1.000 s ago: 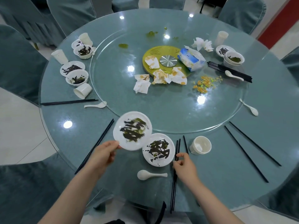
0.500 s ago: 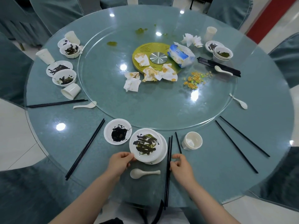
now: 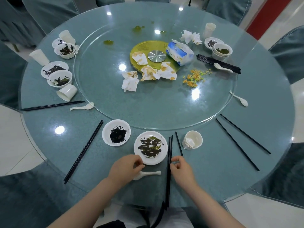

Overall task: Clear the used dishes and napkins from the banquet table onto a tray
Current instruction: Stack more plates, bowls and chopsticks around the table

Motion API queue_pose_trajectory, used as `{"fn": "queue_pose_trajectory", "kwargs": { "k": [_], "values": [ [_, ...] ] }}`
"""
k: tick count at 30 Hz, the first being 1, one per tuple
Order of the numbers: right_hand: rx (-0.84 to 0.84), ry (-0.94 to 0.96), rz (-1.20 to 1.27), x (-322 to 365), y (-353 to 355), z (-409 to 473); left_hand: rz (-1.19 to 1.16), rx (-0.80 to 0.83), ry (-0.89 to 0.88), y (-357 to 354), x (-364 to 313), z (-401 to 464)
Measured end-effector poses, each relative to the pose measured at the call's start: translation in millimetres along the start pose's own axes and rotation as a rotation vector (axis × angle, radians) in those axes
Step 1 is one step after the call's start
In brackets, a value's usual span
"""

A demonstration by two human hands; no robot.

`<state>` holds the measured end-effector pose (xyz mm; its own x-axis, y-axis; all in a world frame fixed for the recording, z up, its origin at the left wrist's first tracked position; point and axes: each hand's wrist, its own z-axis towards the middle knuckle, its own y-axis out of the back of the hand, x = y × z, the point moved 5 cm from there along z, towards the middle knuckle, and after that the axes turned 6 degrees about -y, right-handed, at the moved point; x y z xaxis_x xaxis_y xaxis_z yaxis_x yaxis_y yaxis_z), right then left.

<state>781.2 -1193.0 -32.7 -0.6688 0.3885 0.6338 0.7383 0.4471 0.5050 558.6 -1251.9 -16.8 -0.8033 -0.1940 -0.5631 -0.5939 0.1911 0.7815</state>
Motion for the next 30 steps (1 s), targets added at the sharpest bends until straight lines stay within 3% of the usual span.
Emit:
{"fn": "queue_pose_trajectory", "kwargs": {
  "k": [6, 11, 13, 22, 26, 30],
  "values": [
    [-0.035, 0.0, 0.026, 3, 6, 1, 0.556, 0.081, -0.445, -23, -29, 4],
    [-0.055, 0.02, 0.075, 7, 12, -1, 0.551, 0.115, -0.541, -31, -36, 8],
    [-0.055, 0.045, 0.098, 12, 15, -2, 0.468, 0.106, -0.506, -25, -43, 6],
    [-0.127, 0.19, 0.316, 61, 68, 1, -0.254, -0.009, 0.016, 32, -66, 47],
    [-0.19, 0.154, 0.39, 68, 109, 20, -0.64, -0.039, 0.135, 45, -81, 78],
    [-0.236, 0.104, 0.44, 56, 154, 52, -0.861, -0.025, 0.19, 44, -99, 109]
  ]
}}
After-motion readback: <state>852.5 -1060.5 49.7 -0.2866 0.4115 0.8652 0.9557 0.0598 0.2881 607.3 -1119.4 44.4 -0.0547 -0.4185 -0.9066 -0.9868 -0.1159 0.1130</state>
